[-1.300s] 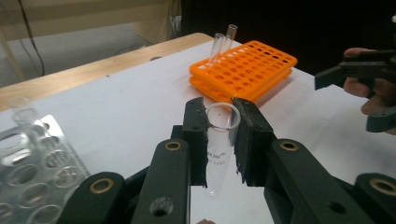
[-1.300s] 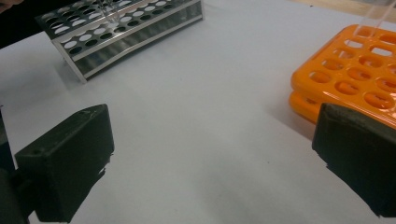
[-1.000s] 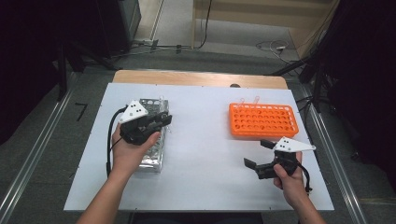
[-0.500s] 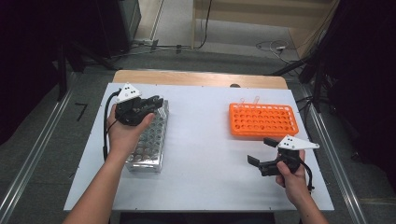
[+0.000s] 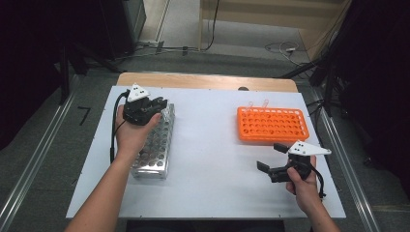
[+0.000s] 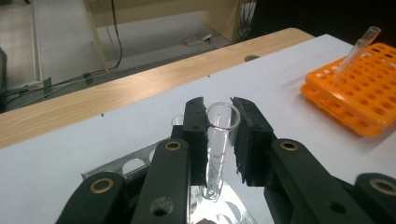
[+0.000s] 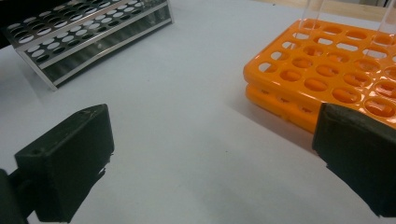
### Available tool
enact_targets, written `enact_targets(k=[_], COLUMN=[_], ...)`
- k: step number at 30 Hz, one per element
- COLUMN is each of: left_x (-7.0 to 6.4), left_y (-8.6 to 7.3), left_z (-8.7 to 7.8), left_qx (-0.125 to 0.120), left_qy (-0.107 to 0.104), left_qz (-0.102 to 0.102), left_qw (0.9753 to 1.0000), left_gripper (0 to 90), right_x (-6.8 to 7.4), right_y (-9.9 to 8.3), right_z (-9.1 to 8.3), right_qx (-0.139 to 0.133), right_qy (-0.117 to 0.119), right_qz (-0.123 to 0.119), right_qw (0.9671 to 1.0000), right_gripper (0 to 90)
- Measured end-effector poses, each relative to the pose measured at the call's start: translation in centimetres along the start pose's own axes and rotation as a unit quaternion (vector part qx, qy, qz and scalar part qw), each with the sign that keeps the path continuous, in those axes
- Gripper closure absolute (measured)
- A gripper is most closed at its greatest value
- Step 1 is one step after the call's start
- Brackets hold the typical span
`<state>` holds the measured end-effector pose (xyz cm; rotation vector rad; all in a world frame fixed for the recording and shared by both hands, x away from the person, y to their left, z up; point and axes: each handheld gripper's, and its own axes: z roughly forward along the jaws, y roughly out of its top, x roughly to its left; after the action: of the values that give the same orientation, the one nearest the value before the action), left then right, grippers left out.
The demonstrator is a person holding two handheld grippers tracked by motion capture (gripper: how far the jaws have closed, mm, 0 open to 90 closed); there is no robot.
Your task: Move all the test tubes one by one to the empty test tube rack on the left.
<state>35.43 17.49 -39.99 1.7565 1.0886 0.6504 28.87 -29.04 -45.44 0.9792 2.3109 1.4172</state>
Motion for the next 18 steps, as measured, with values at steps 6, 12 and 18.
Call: enact_targets(k=[6,12,18], left_x=[-0.4,-0.6,-0.7], left_y=[-0.4,-1.1,-1.8], left_z=[0.9,1.5,2.2], left_qx=[0.022,0.038,0.063], left_qy=[0.012,0.026,0.027], left_qz=[0.018,0.007,-0.008], left_qw=[0.9995,0.9989,0.9976], left_gripper=[76.5,76.4,76.3], right_x=[0.1,0.0,0.1], right_y=[0.0,-0.1,0.0], right_z=[0.1,0.1,0.2], right_qx=[0.002,0.002,0.003], right_qy=[-0.002,-0.003,-0.003], right_qz=[-0.001,-0.001,-0.004], right_qw=[1.0000,1.0000,1.0000], right_gripper=[0.0,0.0,0.0])
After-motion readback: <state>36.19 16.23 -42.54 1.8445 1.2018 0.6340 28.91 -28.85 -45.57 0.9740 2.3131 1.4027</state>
